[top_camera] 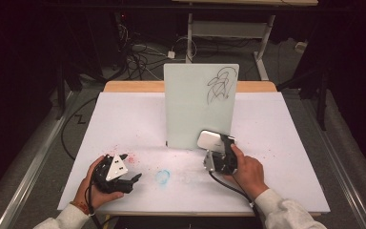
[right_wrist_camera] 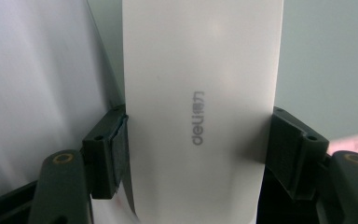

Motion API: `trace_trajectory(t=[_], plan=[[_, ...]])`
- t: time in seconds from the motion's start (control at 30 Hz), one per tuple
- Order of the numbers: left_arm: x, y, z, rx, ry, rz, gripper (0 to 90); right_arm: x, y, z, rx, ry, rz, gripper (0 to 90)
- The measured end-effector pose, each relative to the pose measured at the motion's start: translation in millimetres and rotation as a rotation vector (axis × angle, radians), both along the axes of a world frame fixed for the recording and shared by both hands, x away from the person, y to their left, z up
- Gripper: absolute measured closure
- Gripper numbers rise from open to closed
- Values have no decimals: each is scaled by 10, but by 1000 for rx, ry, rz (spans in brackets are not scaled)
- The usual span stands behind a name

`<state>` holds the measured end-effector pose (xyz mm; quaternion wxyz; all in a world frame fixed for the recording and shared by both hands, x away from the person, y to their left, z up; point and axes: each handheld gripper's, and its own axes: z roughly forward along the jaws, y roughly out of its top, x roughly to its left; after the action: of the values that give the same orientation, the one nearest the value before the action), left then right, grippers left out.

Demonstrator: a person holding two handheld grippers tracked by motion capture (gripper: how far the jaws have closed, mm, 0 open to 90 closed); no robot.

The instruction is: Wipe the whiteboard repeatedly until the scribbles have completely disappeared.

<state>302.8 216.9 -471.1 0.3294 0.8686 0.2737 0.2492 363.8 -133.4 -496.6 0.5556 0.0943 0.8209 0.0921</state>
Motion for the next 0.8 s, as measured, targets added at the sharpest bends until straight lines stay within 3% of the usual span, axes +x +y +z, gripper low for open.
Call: trace_trajectory(t=[0.07, 0.23, 0.37, 0.53, 0.8], plan=[[-1, 1, -1, 0, 0, -1, 188, -9, 127, -20, -23, -5, 17, 309], [5, 1, -7, 3, 3, -2, 188, -13, 305, -51, -23, -19, 45, 309], [-2, 3, 4, -2, -4, 1, 188, -8, 300, -46, -21, -14, 57, 310], [-21, 28, 15, -11, -10, 12, 187, -3, 68, -24, -33, -7, 29, 310], [-28, 31, 29, -6, -15, 10, 187, 42, -431, 121, 37, -27, -76, 310]])
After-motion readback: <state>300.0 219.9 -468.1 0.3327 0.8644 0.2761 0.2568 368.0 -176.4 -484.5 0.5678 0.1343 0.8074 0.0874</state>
